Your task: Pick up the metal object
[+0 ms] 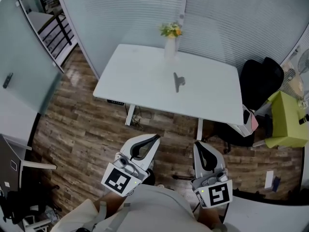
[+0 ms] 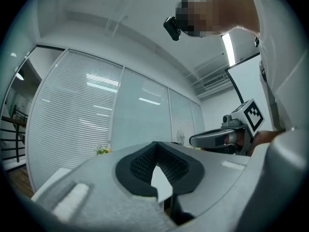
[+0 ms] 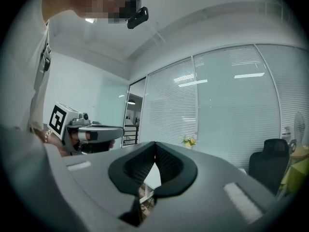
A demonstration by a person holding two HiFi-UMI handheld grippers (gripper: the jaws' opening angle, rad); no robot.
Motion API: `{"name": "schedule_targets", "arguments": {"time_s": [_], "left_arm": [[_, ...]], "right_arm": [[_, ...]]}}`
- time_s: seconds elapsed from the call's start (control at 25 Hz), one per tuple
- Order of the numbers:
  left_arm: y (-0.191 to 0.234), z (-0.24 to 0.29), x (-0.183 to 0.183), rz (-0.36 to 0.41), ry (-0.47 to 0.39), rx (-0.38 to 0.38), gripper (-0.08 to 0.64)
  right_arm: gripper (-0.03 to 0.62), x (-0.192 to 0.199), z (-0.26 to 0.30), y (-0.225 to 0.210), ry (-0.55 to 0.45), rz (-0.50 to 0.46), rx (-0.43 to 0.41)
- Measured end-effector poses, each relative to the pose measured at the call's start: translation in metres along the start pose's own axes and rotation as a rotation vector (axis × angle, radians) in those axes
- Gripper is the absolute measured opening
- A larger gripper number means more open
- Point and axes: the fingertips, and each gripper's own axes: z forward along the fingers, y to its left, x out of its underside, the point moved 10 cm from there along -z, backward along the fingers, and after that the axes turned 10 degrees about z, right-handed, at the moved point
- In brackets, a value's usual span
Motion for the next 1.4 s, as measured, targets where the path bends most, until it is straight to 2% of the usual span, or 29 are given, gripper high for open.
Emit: {"name": "schedule_targets", "arguments": {"time_s": [0.32,0.6,1.04,1.4], "left_arm": [[0.080,0.024,0.020,-0.008,0.003,-0.014,0.002],[0.127,0.041,0.039,-0.018,0.015,0.008,0.002],[0.163,0.080,0.061,-0.045,0.028,0.046,0.002],[0.180,0.138,0.074,-0.038,0.039,0.052,0.002]], "right_arm": [[0.005,-0.002,0.084,-0.008,0.011,0.008,0.004],[0.005,0.000,0.135,-0.014,0.015,0.006,0.022],[0.005,0.005,0.174,-0.044,0.035,0.028,0.076],[0.005,0.005,0.209,-0.098,0.036,0.032,0.075]]}}
